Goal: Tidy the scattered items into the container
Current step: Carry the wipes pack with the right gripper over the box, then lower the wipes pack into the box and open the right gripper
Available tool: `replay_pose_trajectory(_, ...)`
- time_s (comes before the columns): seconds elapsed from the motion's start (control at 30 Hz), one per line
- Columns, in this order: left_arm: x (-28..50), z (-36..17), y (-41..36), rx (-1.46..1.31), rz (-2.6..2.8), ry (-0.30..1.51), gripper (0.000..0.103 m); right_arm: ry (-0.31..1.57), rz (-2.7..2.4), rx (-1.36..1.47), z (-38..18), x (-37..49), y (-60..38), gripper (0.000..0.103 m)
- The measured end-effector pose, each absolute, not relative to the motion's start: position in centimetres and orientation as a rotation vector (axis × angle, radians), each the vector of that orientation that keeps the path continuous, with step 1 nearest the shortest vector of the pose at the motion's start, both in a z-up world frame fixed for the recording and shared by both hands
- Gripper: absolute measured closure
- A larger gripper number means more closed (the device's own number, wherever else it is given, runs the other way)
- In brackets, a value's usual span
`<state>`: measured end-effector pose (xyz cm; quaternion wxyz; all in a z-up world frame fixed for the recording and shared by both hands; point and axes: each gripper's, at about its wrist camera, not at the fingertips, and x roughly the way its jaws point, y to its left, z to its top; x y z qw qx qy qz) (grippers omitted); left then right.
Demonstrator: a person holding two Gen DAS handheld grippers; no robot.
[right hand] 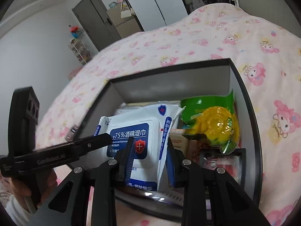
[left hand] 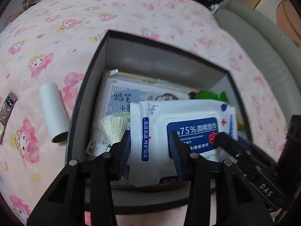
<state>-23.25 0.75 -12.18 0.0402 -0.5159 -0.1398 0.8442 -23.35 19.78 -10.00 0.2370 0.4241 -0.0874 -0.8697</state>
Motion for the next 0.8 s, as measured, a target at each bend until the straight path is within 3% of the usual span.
replay_pose_trajectory(0.13,-23.5,-12.7,2.0,-1.645,2.655,-0.288,0.058,-0.189,-2.467,1.215,-10.8,-23.8,19.7,0.076)
replay_pose_trajectory(0.37,-21.7,-10.3,2.7,-1.457,2.713,-0.266,0.057,-0.099,-2.602,1.06,-8.7,-22.1,19.8,0.075)
replay_pose_trajectory(0.47,-22.1,-11.0,3.0,-1.513,2.66,-0.267,0.057,-0.027,-2.628,0.968,-8.0,-21.0,19.1,0.067)
replay_pose_trajectory(0.67,-23.2,-12.3,3.7,-1.639,2.62,-0.194,0.056,-0.004,-2.485,1.22,-11.2,-22.8,18.4,0.066)
replay_pose_trajectory(0.8,-23.4,-12.2,3.6,-1.651,2.608,-0.2,0.053,-0.038,-2.478,1.238,-11.3,-23.1,19.1,0.066)
